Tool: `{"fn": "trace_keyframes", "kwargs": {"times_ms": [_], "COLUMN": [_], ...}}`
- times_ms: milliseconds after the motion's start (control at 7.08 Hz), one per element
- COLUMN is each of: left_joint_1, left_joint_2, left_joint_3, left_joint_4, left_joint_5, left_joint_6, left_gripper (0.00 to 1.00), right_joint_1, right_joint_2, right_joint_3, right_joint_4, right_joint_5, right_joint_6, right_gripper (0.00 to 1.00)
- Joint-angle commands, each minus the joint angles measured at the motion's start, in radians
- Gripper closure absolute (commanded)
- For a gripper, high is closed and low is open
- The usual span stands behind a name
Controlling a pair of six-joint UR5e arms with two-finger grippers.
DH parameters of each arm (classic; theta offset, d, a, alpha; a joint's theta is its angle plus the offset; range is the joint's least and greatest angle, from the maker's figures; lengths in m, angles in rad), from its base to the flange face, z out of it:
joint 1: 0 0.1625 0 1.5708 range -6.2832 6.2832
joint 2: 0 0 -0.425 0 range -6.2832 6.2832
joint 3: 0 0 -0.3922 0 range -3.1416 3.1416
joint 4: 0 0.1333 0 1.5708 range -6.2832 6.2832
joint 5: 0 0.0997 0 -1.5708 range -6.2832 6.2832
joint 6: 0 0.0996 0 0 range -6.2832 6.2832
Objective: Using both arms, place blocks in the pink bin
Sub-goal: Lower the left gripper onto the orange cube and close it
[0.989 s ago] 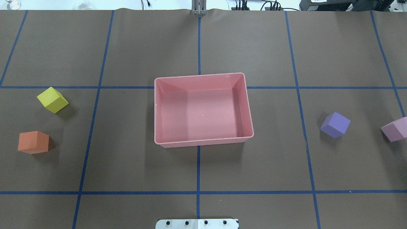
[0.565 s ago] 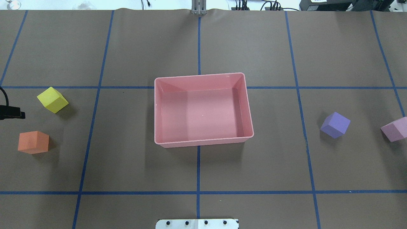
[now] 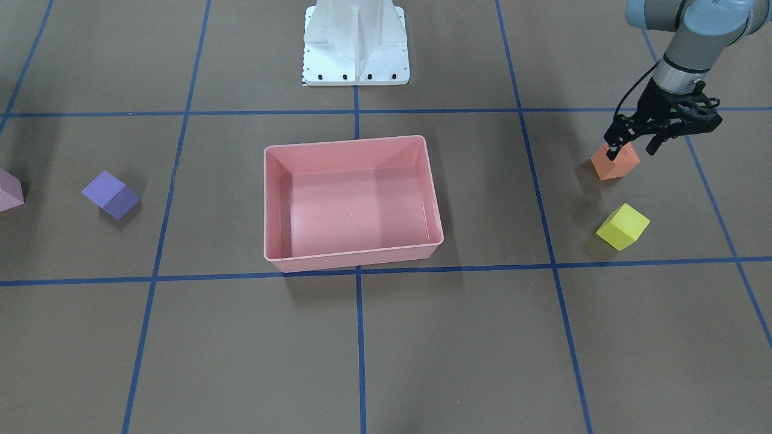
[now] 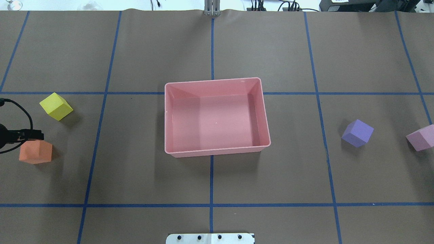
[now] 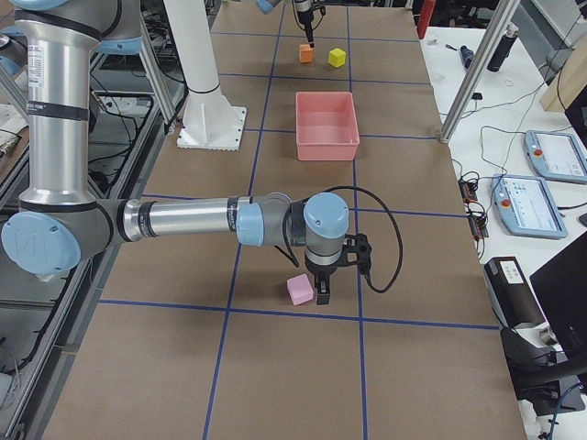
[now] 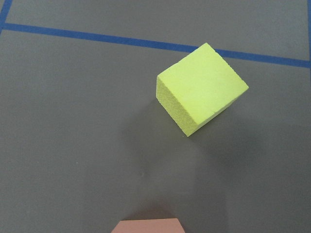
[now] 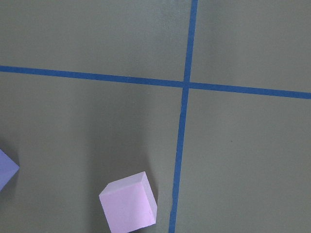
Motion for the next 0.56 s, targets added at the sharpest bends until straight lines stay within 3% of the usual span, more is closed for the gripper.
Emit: {"fn": "trace_keyframes", "kwargs": {"times_ms": [0,282,424], "left_joint_1": [0.039,0.073,0.076], "left_joint_2": [-0.002,-0.011,-0.014], "left_joint_3": [0.029,0.061,0.066], "left_joint_4": [0.000,0.000,0.000], "left_joint_5": [0.004,0.006,0.009], "left_joint_6": [0.005,0.005,-0.004], "left_gripper": [0.00,0.00,0.31], "right_joint_1": [0.000,0.000,0.000], "right_joint_2": [0.001,0.001,0.001], "right_joint_3": [-0.004,-0.008,-0.007], "right_joint_4": [-0.001,0.001,0.001], "right_joint_5": [0.000,0.009,0.020], "right_joint_6": [0.000,-0.002,-0.002], "right_gripper": [0.00,0.00,0.00]}}
